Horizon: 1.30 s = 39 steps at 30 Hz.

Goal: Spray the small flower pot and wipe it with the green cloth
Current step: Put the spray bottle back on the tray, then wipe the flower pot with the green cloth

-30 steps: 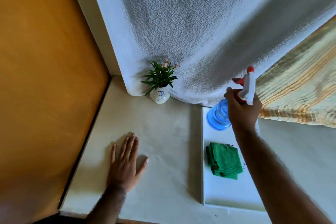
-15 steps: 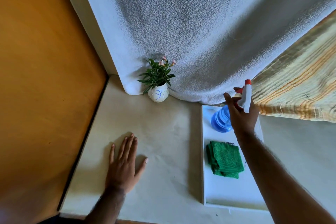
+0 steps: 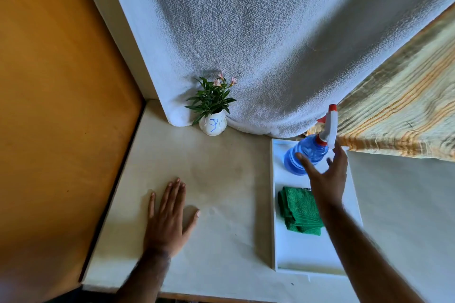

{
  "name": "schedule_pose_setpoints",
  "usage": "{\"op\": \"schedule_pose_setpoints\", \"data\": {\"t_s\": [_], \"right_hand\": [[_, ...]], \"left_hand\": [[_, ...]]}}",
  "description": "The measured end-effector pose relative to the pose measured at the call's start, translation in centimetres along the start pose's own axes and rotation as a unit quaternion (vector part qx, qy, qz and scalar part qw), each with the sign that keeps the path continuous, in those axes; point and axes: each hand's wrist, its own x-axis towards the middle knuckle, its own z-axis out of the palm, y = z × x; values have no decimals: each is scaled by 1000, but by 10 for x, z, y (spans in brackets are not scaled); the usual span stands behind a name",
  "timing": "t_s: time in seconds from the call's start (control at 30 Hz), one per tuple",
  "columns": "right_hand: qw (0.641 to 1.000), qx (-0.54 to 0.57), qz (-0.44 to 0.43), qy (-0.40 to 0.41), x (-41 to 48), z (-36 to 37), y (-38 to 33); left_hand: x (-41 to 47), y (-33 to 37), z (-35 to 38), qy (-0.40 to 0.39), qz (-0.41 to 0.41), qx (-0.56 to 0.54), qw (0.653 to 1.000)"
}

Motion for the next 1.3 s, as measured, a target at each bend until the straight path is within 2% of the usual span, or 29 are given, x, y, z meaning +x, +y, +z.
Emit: {"op": "schedule_pose_setpoints", "data": {"t_s": [0.07, 0.13, 0.3, 0.4, 0.5, 0.67, 0.8, 0.9, 0.97, 1.1, 1.3], "right_hand": [[998, -53, -37, 3, -35, -9, 20], [985, -123, -106, -54, -68, -22, 42], [903, -261, -283, -191, -104, -45, 88], [870, -319, -298, -228, -103, -47, 94], [868, -346, -276, -226, -95, -44, 92], [881, -349, -237, -215, -94, -40, 83], [911, -316, -196, -180, -101, -43, 59], [922, -252, -239, -173, -101, -30, 27], [912, -220, -290, -191, -96, -7, 2], [866, -181, -398, -244, -73, 61, -50], [800, -232, -496, -243, -23, 138, -93]], "left_hand": [[0, 1, -1, -4, -1, -7, 1000], [1, 3, -3, -10, -7, -11, 1000], [1, 6, -9, -11, -15, -18, 1000], [2, 6, -9, -6, -14, -16, 1000], [2, 5, -8, -6, -12, -12, 1000], [1, 4, -6, -5, -8, -10, 1000], [1, 4, -5, -8, -6, -11, 1000], [2, 3, -4, -10, -5, -8, 1000], [2, 2, -4, -16, -5, -5, 1000], [1, 1, -1, -7, 2, -7, 1000], [0, 3, -1, -1, 3, 4, 1000]]}}
